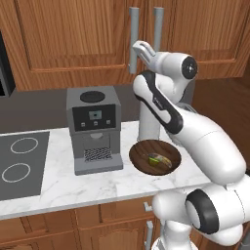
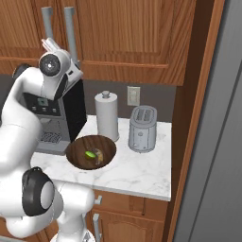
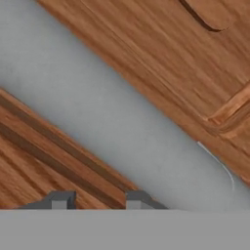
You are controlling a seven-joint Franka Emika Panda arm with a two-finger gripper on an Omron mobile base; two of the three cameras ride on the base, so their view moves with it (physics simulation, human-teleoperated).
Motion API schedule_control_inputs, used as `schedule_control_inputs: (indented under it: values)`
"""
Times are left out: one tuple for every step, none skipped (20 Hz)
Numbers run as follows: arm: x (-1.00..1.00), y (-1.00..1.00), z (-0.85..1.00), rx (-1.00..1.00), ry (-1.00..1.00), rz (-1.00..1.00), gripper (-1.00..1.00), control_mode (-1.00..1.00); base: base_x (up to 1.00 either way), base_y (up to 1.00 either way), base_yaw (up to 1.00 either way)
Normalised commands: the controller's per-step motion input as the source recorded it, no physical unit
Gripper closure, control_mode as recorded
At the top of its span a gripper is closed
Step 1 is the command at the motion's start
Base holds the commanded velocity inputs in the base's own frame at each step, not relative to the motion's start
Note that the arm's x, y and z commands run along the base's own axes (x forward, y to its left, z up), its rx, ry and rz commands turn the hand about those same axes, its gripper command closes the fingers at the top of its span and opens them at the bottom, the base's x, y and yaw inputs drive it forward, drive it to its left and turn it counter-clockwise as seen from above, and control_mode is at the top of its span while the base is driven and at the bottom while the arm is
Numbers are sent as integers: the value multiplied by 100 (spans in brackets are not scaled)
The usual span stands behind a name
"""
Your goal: Open the cabinet. Pick the kiwi and banana from the cabinet and place them into the bowl. Then close the cabinet.
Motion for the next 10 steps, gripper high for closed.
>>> schedule_control_inputs:
  values:
    - [100, 0, -100, -13, 0, 0, -100, -100, 0, 0, 0]
    - [100, 1, -100, -16, 0, 0, -100, -100, 0, 0, 0]
    - [100, 4, -100, -18, 0, 0, -100, -100, 0, 0, 0]
    - [100, 4, -100, -19, 0, -1, -100, -100, 0, 0, 0]
    - [100, 3, -100, -19, 0, -1, -100, -100, 0, 0, 0]
    - [100, 3, -100, -19, 0, -1, -100, -100, 0, 0, 0]
    - [100, 3, -100, -19, 0, 0, -100, -100, 0, 0, 0]
    - [100, 2, -100, -19, 0, 0, -100, -100, 0, 0, 0]
    - [100, 4, -100, -19, -6, 0, -100, -100, 0, 0, 0]
    - [100, 7, -100, -24, -24, 0, -100, -100, 0, 0, 0]
